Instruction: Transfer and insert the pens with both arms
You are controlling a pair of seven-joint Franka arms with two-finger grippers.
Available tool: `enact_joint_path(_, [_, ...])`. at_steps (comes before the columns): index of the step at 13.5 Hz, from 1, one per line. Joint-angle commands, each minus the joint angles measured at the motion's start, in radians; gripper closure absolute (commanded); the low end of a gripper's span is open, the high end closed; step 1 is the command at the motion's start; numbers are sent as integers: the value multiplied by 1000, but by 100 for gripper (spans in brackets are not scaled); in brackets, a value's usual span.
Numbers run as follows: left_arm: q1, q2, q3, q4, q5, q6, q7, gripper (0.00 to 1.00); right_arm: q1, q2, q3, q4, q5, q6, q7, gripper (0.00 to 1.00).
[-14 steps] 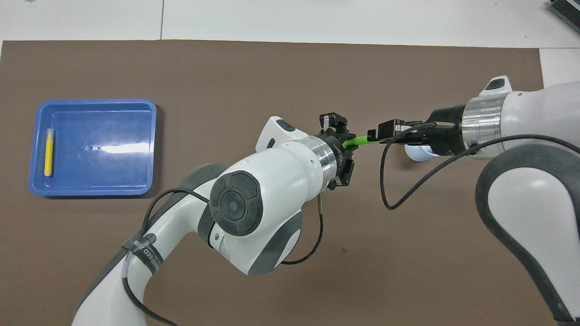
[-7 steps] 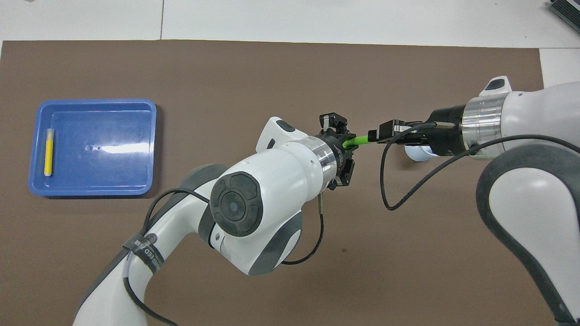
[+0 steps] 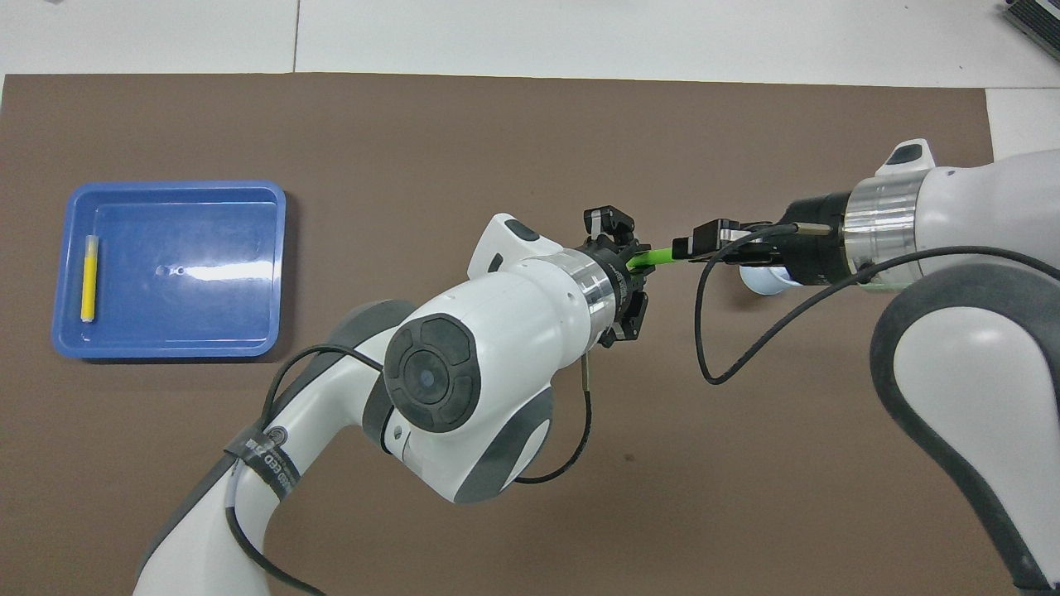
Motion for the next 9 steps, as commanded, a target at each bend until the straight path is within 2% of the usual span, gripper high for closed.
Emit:
enact_joint_path(1, [-1, -20, 21, -13, -12, -12, 7, 43, -13, -6, 0, 3, -24, -41, -26, 100])
enact_joint_path(5, [87, -57, 25, -6, -9, -125, 61, 40, -16, 4, 1, 26, -104, -59, -26, 100])
enact_joint_path(6, [122, -66, 23, -6, -9, -175, 107, 40, -18, 12, 1, 51, -168, -79, -30, 100])
enact_joint_path(9, [179, -68, 26, -6, -8, -194, 330, 38, -18, 18, 1, 72, -329, -116, -118, 100])
